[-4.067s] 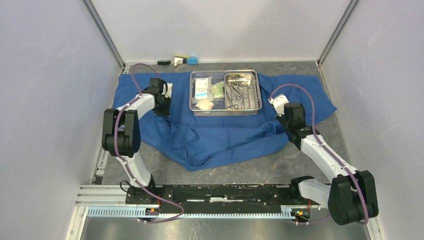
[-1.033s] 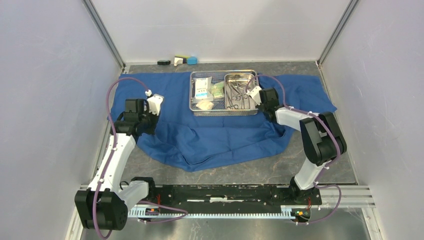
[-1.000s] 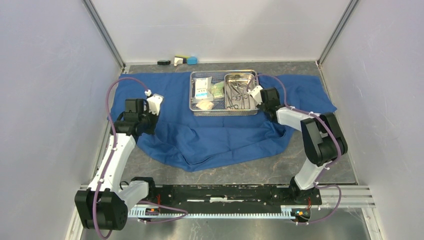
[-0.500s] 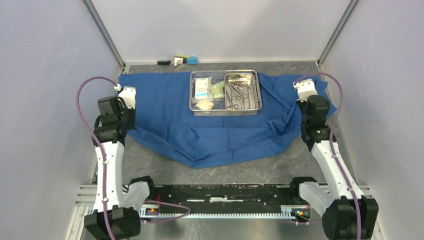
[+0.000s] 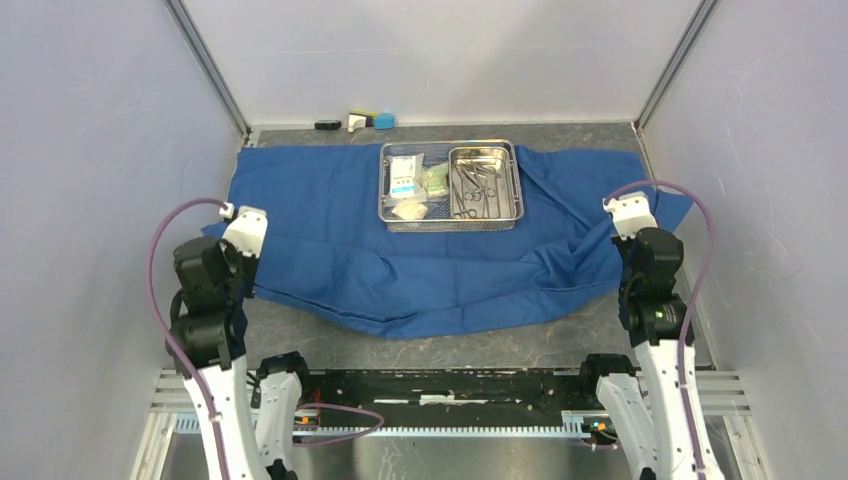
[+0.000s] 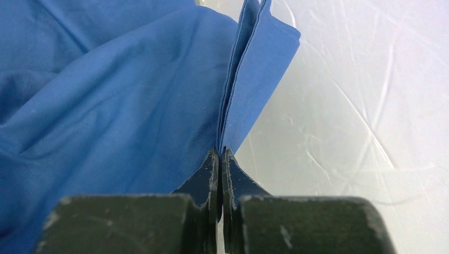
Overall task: Open and lay out the surgical kit
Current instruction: Open the surgical kit at the center of the board, then smooth out the surgical kit at the center of the board.
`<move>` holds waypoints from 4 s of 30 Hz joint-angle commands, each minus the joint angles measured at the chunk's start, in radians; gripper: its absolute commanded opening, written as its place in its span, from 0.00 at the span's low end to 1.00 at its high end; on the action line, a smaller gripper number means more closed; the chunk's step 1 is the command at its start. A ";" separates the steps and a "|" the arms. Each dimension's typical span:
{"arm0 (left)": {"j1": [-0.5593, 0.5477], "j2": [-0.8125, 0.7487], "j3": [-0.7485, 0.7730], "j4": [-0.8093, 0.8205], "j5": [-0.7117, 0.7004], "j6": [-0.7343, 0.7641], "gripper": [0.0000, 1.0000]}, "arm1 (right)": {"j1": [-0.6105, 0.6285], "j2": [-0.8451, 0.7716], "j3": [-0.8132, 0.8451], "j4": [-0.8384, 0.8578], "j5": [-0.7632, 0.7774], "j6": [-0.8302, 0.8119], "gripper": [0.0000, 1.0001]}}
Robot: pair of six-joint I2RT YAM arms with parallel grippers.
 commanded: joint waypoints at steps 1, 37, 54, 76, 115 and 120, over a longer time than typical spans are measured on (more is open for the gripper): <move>0.006 -0.075 0.051 -0.080 -0.058 0.121 0.02 | -0.002 -0.103 0.091 -0.134 0.067 -0.053 0.00; -0.030 -0.306 0.275 -0.429 -0.130 0.238 0.02 | -0.040 -0.377 0.336 -0.582 0.003 -0.274 0.00; -0.031 -0.259 0.077 -0.268 -0.310 0.352 0.02 | -0.040 -0.384 0.070 -0.437 0.162 -0.358 0.08; -0.030 -0.125 0.076 -0.577 -0.272 0.479 0.59 | -0.040 -0.171 0.181 -0.619 -0.198 -0.383 0.86; -0.197 1.467 0.744 0.373 0.176 -0.413 0.91 | 0.088 1.245 0.676 0.408 -0.318 0.216 0.89; -0.212 1.562 0.806 0.319 0.198 -0.412 0.92 | 0.081 1.341 0.733 0.378 -0.339 0.233 0.90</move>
